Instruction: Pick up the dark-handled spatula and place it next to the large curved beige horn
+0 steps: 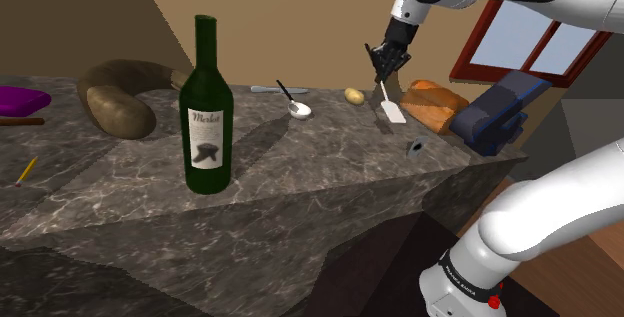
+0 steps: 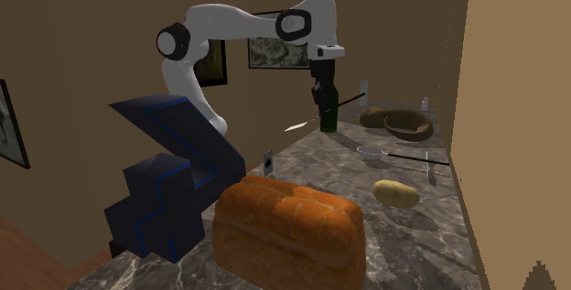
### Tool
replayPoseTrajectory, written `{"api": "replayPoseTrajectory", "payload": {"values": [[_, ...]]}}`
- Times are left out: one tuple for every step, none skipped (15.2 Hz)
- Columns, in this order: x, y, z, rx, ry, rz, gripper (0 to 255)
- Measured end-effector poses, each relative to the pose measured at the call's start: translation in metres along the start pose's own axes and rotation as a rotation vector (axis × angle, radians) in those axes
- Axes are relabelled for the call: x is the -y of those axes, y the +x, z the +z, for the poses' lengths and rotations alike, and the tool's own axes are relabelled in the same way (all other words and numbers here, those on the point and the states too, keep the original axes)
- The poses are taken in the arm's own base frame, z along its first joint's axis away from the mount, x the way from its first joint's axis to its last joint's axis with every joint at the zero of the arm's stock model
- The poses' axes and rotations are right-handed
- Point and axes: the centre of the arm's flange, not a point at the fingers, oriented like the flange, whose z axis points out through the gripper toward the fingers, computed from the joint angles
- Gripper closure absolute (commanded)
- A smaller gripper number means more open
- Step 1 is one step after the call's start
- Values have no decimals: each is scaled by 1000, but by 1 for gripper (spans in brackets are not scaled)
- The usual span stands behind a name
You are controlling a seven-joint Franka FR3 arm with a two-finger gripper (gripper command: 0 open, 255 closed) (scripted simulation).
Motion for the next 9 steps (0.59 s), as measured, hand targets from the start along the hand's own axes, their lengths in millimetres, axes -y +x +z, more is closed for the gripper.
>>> {"api": "replayPoseTrajectory", "payload": {"values": [[13, -2, 2, 0, 0, 0, 255], [26, -4, 3, 0, 0, 1, 255], [38, -5, -1, 0, 0, 1, 255], [51, -10, 0, 0, 0, 0, 255], [66, -7, -1, -1, 0, 0, 255], [77, -12, 3, 0, -1, 0, 255], [91, -12, 2, 0, -1, 0, 255], [105, -14, 1, 0, 0, 0, 255], [117, -14, -1, -1, 0, 1, 255]]}}
